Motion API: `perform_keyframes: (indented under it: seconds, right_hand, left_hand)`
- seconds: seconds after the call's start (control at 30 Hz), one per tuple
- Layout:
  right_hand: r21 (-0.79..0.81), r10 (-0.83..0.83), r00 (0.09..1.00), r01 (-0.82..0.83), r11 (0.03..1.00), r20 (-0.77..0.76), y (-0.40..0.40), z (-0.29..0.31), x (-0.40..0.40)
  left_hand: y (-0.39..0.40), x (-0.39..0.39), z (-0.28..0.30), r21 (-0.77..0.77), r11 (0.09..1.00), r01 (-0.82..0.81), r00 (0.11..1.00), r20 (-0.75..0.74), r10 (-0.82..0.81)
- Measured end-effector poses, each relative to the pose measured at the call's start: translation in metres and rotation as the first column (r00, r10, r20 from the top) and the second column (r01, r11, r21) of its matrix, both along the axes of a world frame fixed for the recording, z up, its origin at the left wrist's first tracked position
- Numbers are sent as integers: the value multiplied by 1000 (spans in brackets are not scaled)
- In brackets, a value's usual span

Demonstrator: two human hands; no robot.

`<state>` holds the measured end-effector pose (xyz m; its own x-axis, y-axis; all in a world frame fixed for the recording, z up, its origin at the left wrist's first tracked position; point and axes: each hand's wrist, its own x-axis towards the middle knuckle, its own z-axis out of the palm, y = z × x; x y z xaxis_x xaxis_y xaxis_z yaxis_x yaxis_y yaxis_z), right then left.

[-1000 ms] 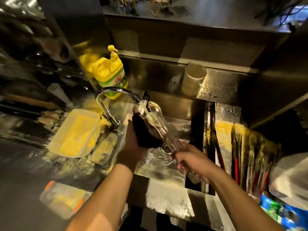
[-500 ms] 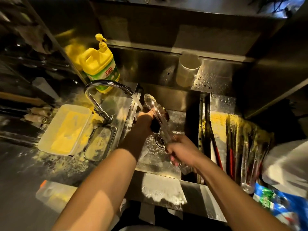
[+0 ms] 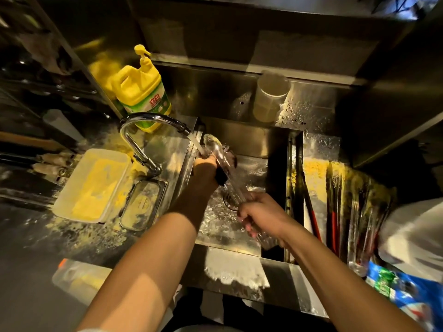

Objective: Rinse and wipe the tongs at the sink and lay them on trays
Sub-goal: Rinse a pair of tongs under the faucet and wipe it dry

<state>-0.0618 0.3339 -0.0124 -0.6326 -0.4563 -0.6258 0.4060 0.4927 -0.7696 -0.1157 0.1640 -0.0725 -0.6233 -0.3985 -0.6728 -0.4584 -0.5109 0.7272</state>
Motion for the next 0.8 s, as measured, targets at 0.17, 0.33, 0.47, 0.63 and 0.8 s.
perform_keyframes:
  seconds: [0.17,0.33,0.47,0.63,0.8]
  right_hand:
    - [16,39,998,-38,999,-44,-2,8,2]
    - [12,73,997,-73,997,-18,46,21,3]
    - [120,-32,993,45,992,-109,55,15,-11]
    - [104,18,994,-7,995,-104,32,14,-23]
    - [170,30,970,12,985,-241,26,9,-27]
  left_hand:
    - [0,-7,-6,82,997,-3,1000,-3,3]
    - [-18,-3,-24,213,967,-143,987,-37,154]
    - [-16,4,-27,472,863,-180,949,-147,279]
    - [-15,22,-28,537,843,-27,897,-359,257]
    - [-25,31,-24,551,830,89,867,-453,207]
